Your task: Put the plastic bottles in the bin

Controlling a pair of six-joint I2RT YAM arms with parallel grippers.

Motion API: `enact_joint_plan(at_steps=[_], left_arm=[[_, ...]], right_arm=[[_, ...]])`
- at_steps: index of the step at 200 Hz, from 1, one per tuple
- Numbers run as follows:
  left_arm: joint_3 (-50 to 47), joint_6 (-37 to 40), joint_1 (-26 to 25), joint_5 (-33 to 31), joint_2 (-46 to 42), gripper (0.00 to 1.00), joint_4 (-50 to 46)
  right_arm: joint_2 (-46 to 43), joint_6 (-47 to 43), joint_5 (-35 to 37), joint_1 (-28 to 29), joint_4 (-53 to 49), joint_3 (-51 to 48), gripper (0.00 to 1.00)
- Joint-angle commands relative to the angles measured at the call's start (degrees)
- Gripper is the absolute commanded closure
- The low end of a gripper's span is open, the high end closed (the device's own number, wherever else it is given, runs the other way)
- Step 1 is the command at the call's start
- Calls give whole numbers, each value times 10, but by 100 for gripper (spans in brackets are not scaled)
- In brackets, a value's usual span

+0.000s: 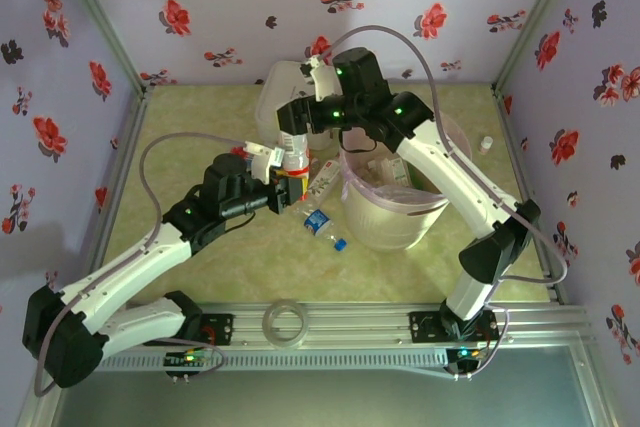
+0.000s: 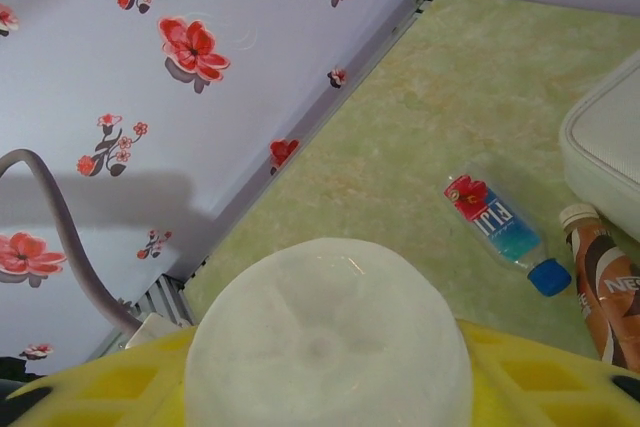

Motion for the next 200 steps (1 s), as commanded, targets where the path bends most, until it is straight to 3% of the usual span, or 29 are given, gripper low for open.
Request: enact_joint_plan(at_steps=[1, 4, 21, 29, 37, 111, 160, 200], left_arm=[[10, 13, -4, 9, 2, 81, 31], [9, 13, -3, 9, 2, 76, 33], [2, 11, -2, 4, 1, 25, 48], [-3, 9, -3, -3, -1, 9, 53], [-6, 7, -2, -11, -3, 1, 57], [-42, -13, 12, -25, -32, 0, 69], [-68, -45, 17, -33, -19, 0, 82], [-60, -68, 21, -75, 17, 0, 50]], right_arm=[[-7, -5, 3, 3, 13, 3, 46], [-7, -5, 3, 3, 14, 4, 46], [-10, -13, 16, 3, 14, 4, 48], [-12, -17, 23, 3, 16, 6, 48], [-13, -20, 29, 2, 16, 10, 49], [-36, -56, 80, -32, -11, 91, 51], [-115, -68, 127, -71, 0, 90, 53], [-170, -94, 164, -107, -75, 98, 53]])
